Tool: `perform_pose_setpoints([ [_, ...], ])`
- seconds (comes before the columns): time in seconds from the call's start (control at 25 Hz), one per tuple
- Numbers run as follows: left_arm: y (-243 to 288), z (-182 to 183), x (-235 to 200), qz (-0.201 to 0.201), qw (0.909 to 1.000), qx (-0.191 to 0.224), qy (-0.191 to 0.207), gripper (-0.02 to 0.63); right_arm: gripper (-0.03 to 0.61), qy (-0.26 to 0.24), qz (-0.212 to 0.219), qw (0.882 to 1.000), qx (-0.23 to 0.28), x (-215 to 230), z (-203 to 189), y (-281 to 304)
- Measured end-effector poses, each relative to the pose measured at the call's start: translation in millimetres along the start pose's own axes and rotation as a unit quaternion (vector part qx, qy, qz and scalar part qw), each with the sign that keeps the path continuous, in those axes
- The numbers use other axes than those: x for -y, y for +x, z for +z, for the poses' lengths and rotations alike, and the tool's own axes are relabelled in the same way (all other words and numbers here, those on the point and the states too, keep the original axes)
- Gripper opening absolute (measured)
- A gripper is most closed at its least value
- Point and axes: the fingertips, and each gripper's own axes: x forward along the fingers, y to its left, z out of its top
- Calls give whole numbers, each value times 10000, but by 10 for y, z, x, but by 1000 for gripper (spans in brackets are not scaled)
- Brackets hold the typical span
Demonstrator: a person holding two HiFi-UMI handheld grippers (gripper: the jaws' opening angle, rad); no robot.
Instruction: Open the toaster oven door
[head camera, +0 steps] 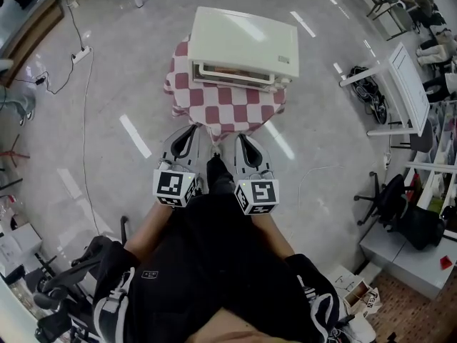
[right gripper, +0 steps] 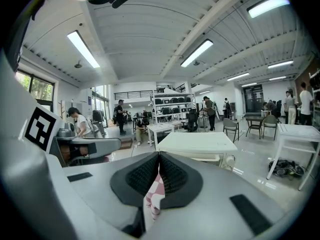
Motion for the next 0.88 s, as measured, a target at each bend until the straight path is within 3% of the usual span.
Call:
perform_pose_setpoints([
  [0.2, 549, 52, -227, 29, 9996, -78, -287, 9, 26, 12, -6, 10000, 11, 248, 154, 334],
  [0.4, 1032, -15, -413, 243, 9993, -186, -218, 11, 26, 37, 18, 10000, -37, 471, 216, 573],
  [0.52, 1289, -152, -490, 172, 9965, -295, -759, 14, 26, 53, 57, 9999, -63, 570, 237, 682],
  [0.6, 1444, -284, -562, 149, 9916, -464, -1196, 59, 26, 79, 90, 9999, -64, 617, 263, 752],
  [0.68, 1580, -431, -654, 190, 9845, -672, -1611, 128, 26, 105, 113, 9999, -65, 661, 279, 813],
  [0.88, 1865, -754, -924, 464, 9634, -1088, -2405, 178, 26, 95, 125, 9998, -76, 775, 293, 918],
])
